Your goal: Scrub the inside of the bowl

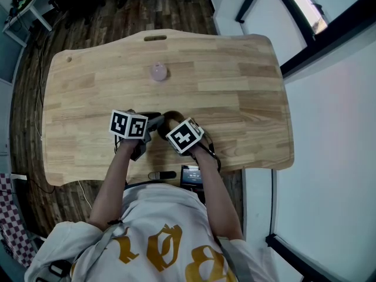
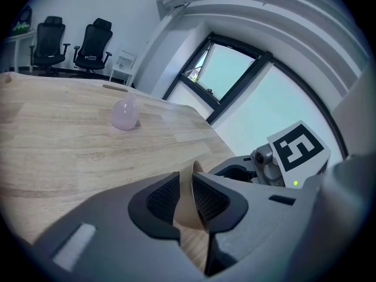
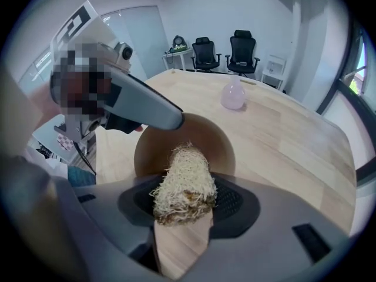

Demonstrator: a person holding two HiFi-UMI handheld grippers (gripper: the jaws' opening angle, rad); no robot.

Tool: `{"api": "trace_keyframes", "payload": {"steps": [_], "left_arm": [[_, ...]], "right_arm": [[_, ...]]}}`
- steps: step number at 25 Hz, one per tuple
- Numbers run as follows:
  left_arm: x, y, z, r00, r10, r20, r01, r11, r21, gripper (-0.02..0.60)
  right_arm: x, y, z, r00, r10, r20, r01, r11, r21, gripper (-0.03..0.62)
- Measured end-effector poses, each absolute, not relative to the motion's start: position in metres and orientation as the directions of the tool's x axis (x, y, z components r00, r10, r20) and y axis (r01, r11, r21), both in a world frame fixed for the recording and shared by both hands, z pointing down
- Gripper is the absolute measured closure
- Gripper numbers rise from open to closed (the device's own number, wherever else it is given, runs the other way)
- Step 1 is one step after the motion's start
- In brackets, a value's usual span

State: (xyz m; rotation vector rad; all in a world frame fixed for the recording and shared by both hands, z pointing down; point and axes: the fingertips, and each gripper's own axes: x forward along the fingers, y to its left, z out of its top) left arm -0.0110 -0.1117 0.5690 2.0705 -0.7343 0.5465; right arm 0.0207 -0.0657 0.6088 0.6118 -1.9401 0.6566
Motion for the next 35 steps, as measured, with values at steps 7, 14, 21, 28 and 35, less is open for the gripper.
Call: {"api": "trace_keyframes", "payload": {"steps": [7,14,21,28,35], "left_arm": [[-0.009,-0.111,0.573,0.738,-0.297,0.606,-0.668,-0.448,0.594,0.522],[-0.013,-0.115,0.581,0.739,-0.292,0.608,-0.668,-0.436,0.603,0.523],[-0.014,-0.116,0.584,0.741,-0.274,0.613,-0.662,-0.452,0.598,0.522],[-0.016,-0.122,0.590,0.742,-0.285,0.607,-0.665,-0.426,0.613,0.522],[-0.028,-0.138,0.604,0.721,-0.342,0.602,-0.693,-0.359,0.625,0.534]], "right_arm": [[0.007,-0.070,0.600,-0.482,-0.192,0.855,-0.628,0.756,-0.185,0.396],[0.008,-0.055,0.607,-0.480,-0.053,0.876,-0.511,0.828,-0.230,0.398],[0.021,-0.064,0.620,-0.423,-0.068,0.904,-0.598,0.770,-0.222,0.397],[0.011,-0.085,0.618,-0.456,-0.191,0.869,-0.647,0.742,-0.176,0.398],[0.011,-0.096,0.620,-0.479,-0.236,0.845,-0.654,0.739,-0.164,0.397]]}}
